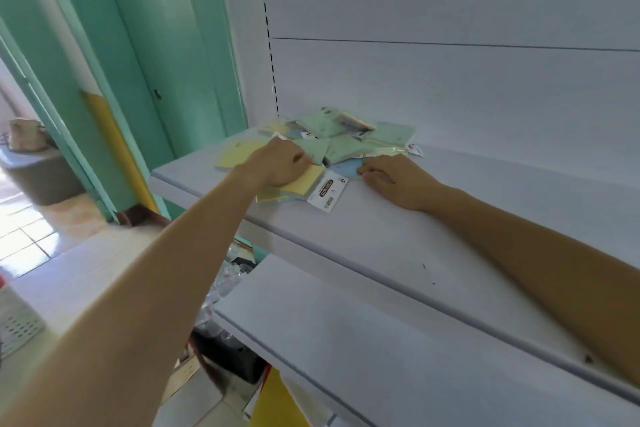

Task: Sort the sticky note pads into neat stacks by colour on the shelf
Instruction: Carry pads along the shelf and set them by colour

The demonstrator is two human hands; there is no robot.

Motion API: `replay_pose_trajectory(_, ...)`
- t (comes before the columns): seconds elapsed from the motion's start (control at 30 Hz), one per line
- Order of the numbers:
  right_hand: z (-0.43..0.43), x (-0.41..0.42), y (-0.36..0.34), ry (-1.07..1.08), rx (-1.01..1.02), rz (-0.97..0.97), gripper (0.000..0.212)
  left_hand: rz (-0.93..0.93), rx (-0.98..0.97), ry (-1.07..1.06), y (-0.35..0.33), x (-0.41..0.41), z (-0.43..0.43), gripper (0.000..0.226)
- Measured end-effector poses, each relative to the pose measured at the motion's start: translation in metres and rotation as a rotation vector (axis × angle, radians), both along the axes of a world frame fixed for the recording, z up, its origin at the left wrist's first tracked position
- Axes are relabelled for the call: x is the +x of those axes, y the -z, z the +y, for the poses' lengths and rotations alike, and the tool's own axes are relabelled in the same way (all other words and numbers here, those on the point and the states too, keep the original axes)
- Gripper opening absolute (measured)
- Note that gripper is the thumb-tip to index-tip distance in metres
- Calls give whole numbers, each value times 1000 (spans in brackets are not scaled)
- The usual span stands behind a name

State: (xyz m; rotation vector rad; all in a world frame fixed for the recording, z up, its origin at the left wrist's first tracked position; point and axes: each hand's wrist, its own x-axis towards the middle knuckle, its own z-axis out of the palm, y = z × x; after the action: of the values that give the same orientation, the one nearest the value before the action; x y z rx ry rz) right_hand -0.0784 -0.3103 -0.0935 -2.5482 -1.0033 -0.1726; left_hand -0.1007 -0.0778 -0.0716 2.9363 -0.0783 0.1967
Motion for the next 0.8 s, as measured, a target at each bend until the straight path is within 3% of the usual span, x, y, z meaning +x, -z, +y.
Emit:
replay_pose_trajectory(0.13, -25, -6, -4, 257, 19, 33, 28, -2, -72, 88, 0, 8, -8, 37)
replay_pose_trajectory(0.23, -38, -12, -4, 434, 39, 40, 26, -7, -158, 74, -2, 15, -13, 23)
replay_pose_trajectory(0.37, -45, -18, 4, 585, 119, 97, 42, 80, -160, -83, -1, 22, -21, 60)
replay_pose_trajectory(0.43, -47, -20, 2, 608, 145, 194, 54, 94, -175, -76, -4, 26, -23, 66)
replay_pose_trajectory(0.6, -51, -21, -2, 538, 204, 296, 37, 143, -258, -9, -6, 31, -22, 70)
replay_pose_trajectory(0.8, -49, -19, -10, 513, 382, 293, 42, 144, -376, 167, -5, 37, -23, 70)
